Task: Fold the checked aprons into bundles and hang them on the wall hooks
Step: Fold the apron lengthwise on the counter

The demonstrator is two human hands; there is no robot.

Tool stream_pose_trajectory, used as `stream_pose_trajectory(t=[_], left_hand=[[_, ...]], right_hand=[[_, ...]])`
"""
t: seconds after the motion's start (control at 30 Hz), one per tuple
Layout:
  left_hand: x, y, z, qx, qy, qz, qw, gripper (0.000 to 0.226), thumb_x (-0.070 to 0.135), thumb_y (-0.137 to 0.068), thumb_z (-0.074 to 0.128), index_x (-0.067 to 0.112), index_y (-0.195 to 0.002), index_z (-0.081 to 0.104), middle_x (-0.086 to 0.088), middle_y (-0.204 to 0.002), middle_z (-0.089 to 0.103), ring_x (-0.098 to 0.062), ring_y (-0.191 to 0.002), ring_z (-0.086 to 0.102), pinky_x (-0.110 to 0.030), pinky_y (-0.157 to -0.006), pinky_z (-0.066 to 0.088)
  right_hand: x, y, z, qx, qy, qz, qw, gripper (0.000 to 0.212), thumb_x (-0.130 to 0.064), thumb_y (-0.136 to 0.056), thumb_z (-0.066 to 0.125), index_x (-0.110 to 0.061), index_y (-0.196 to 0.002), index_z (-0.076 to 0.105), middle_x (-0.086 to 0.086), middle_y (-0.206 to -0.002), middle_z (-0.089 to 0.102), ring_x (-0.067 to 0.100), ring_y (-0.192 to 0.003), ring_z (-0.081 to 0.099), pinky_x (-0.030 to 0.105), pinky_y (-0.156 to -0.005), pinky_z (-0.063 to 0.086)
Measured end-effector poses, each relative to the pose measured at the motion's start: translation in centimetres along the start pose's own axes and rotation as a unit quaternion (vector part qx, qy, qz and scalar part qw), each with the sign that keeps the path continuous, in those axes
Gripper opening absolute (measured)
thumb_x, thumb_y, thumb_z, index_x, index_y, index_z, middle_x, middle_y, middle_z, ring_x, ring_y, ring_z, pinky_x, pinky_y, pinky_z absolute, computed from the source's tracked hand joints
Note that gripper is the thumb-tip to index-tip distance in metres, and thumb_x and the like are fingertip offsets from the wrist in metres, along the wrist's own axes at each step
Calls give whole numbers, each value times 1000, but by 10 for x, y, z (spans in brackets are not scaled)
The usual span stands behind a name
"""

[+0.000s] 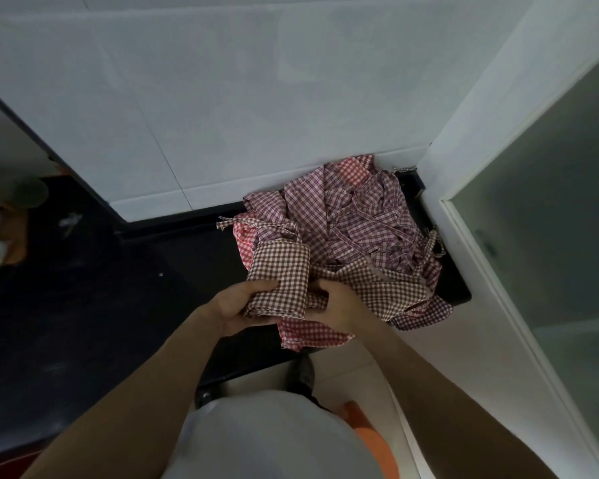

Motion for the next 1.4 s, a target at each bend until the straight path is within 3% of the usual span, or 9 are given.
stream_pose_trajectory(t=[0.1,0.2,0.37,0.5,0.6,0.9,1.13,1.23,1.4], left_hand=[[-2,2,-8,-2,-2,-8,1000,49,17,-81,72,5,-126,56,-15,-117,71,-34,-115,64,-50,-104,48],[-3,4,-15,-7,-10,-16,1000,52,16,-81,73,4,-128,55,-15,-119,70,-33,-116,63,-47,-104,48],[-6,2,-19,-11,-66,-8,998,68,27,-71,86,10,-129,56,-11,-121,70,-29,-115,64,-43,-97,53],[-10,-3,-18,1,-108,-15,994,99,27,-44,99,9,-130,54,-12,-122,69,-29,-112,66,-40,-85,57],[-10,-4,-18,43,-124,-12,991,73,18,-65,86,6,-129,54,-14,-119,69,-31,-105,68,-39,-75,59],[-20,-10,-22,130,-145,7,981,82,26,-58,93,6,-128,55,-11,-121,67,-29,-107,66,-44,-95,54],[-3,-6,-28,253,-265,115,923,67,20,-72,87,6,-130,57,-11,-126,62,-26,-110,61,-37,-92,52],[9,-1,-33,286,-330,149,887,65,23,-75,85,9,-132,57,-12,-129,63,-29,-115,61,-39,-91,53],[21,6,-26,335,-409,178,830,57,29,-79,78,10,-129,58,-11,-119,67,-29,-105,65,-34,-77,53]], right_hand=[[-6,1,-11,-83,-44,30,995,57,-40,-77,84,-13,-123,66,-10,-115,66,2,-101,60,25,-96,48],[2,-11,-14,-73,-3,50,996,43,-49,-87,71,-11,-107,73,2,-108,72,17,-99,66,42,-97,52],[4,-21,-1,-90,-45,96,990,42,-42,-100,53,-9,-124,61,4,-128,63,24,-115,58,41,-106,44],[12,-25,8,-41,-1,107,993,30,-31,-104,46,-7,-112,63,3,-107,64,19,-93,57,30,-85,42],[11,-24,11,10,28,95,995,14,-19,-100,52,-10,-91,59,0,-83,59,19,-80,54,31,-77,42],[11,-16,28,96,77,54,991,23,-18,-96,57,-5,-113,65,12,-105,70,28,-95,66,40,-89,54],[16,-11,18,115,145,27,982,32,-26,-95,60,-12,-123,53,9,-118,62,28,-107,62,43,-90,52],[18,6,3,197,279,-60,938,42,-21,-85,65,-17,-126,56,9,-132,52,33,-127,47,53,-101,45],[46,23,6,155,319,-141,924,65,-72,-88,49,-26,-133,57,3,-148,43,29,-143,33,55,-112,27]])
Point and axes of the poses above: each hand's wrist, its own y-axis away from the middle knuckle, its own z-axis out of the palm, x = y × z, the point moved 7 cm from there along -y, towards the middle knuckle
